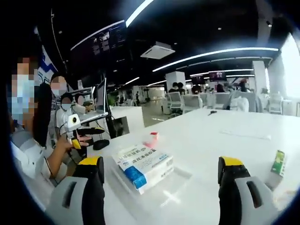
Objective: Arrange the small medicine boxes into an aligned row inside the storage area until every box is upright, visible, and separated from the surrounding clutter.
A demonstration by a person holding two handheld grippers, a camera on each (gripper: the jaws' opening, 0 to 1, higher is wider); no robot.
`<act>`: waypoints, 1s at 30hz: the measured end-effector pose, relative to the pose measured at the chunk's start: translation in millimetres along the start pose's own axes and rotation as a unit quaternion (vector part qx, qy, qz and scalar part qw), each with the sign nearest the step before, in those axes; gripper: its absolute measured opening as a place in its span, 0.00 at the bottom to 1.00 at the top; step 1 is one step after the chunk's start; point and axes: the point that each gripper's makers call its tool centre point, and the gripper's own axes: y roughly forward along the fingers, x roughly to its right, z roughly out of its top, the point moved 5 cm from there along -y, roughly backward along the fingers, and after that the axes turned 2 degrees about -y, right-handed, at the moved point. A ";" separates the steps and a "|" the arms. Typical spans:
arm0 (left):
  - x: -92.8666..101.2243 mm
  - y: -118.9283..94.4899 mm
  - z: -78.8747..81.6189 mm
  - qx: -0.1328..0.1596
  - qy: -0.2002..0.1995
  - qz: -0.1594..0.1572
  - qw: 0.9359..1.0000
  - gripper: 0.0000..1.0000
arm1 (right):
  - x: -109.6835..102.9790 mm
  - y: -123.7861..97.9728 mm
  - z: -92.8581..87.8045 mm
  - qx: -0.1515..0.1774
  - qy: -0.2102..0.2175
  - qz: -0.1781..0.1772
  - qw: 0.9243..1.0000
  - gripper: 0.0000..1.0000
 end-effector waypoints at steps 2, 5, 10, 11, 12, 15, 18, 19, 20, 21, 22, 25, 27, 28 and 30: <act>-0.5 -2.0 -2.5 -0.001 0.003 -0.003 1.000 0.99 | -1.8 -2.5 -1.3 -0.003 -0.001 0.002 1.000 1.00; 0.1 -1.9 2.1 0.005 0.008 -0.002 1.000 0.99 | -0.7 -10.5 -7.0 -0.016 -0.002 0.000 1.000 1.00; -1.9 2.5 4.4 -0.015 0.030 0.005 0.999 0.99 | 9.5 -21.9 -11.6 -0.015 0.009 -0.018 1.000 1.00; -2.0 3.8 5.2 -0.017 0.032 0.004 0.999 0.99 | 11.1 -23.7 -13.0 -0.014 0.014 -0.021 1.000 1.00; -2.1 5.1 6.0 -0.018 0.034 0.004 0.999 0.99 | 12.8 -25.6 -14.5 -0.014 0.020 -0.025 0.999 1.00; -0.3 8.5 6.6 -0.014 0.031 -0.002 0.999 0.99 | 18.3 -32.8 -21.9 -0.030 0.026 -0.045 0.998 1.00; 2.6 13.2 6.5 -0.019 0.034 -0.004 0.999 0.99 | 24.1 -43.7 -22.2 -0.029 0.025 -0.062 0.997 1.00; 3.0 14.5 7.3 -0.020 0.035 -0.004 0.999 0.99 | 27.9 -47.2 -21.2 -0.027 0.027 -0.070 0.997 1.00; 3.3 15.5 8.5 -0.020 0.036 -0.003 0.999 0.99 | 32.1 -50.1 -20.4 -0.023 0.028 -0.078 0.996 1.00; 3.5 16.0 9.4 -0.019 0.036 -0.002 0.999 0.99 | 39.4 -54.4 -20.5 -0.023 0.035 -0.095 0.995 1.00; 4.7 17.1 11.1 -0.017 0.035 -0.003 0.999 0.99 | 42.6 -56.6 -20.7 -0.021 0.037 -0.100 0.994 1.00; 6.7 20.1 12.9 -0.014 0.035 -0.005 0.999 0.99 | 50.9 -63.7 -24.7 -0.024 0.048 -0.124 0.991 1.00; 7.6 22.3 12.2 -0.018 0.035 -0.005 0.999 0.99 | 57.4 -68.9 -26.6 -0.026 0.047 -0.141 0.989 1.00; 7.8 22.7 12.1 -0.019 0.036 -0.004 0.999 0.99 | 60.8 -71.1 -27.3 -0.028 0.047 -0.146 0.988 1.00; 8.2 22.3 12.0 -0.023 0.037 -0.004 0.999 0.99 | 66.2 -74.5 -27.5 -0.028 0.046 -0.159 0.986 1.00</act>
